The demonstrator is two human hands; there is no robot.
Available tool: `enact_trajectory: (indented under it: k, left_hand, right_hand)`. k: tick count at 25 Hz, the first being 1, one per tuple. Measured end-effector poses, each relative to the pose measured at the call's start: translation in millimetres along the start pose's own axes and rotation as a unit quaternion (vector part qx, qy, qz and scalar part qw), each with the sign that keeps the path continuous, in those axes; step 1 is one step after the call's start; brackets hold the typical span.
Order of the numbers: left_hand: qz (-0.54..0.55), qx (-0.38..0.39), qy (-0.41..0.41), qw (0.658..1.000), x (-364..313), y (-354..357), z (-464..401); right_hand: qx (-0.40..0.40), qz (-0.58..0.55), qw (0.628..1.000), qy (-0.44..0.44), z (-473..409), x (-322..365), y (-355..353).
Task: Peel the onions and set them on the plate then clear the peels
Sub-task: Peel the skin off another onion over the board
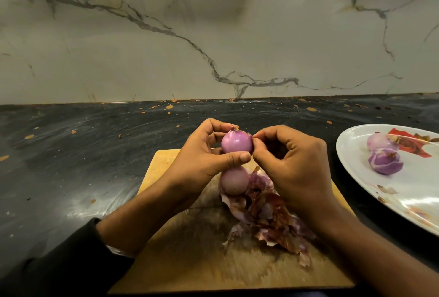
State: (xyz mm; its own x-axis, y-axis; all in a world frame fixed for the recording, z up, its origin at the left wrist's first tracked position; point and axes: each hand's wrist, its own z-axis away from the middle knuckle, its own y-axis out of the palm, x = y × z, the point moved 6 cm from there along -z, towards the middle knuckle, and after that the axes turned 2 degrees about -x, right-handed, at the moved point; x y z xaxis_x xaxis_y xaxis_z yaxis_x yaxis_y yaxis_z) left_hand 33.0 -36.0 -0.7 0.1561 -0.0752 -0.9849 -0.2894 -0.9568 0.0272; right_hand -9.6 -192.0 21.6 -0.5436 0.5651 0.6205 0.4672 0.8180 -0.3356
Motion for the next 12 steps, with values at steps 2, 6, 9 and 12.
enact_trajectory:
  k: [2,6,9,12]
  left_hand:
    - [0.022,0.009,-0.01,1.0,0.1,0.4,-0.5]
    - [0.104,0.042,-0.033,0.993,0.4,6.3,0.6]
    - [0.138,0.043,-0.046,0.988,0.2,8.1,0.6]
    - [0.142,0.046,-0.055,0.987,-0.2,8.9,0.6]
  right_hand:
    - [-0.001,-0.022,0.999,0.029,-0.9,-3.6,-0.7]
    - [-0.007,-0.065,0.994,0.086,-3.1,-13.9,-0.9]
    - [-0.007,-0.077,0.992,0.097,-2.8,-14.8,-0.7]
    - [0.008,-0.082,0.991,0.1,-1.8,-13.3,0.2]
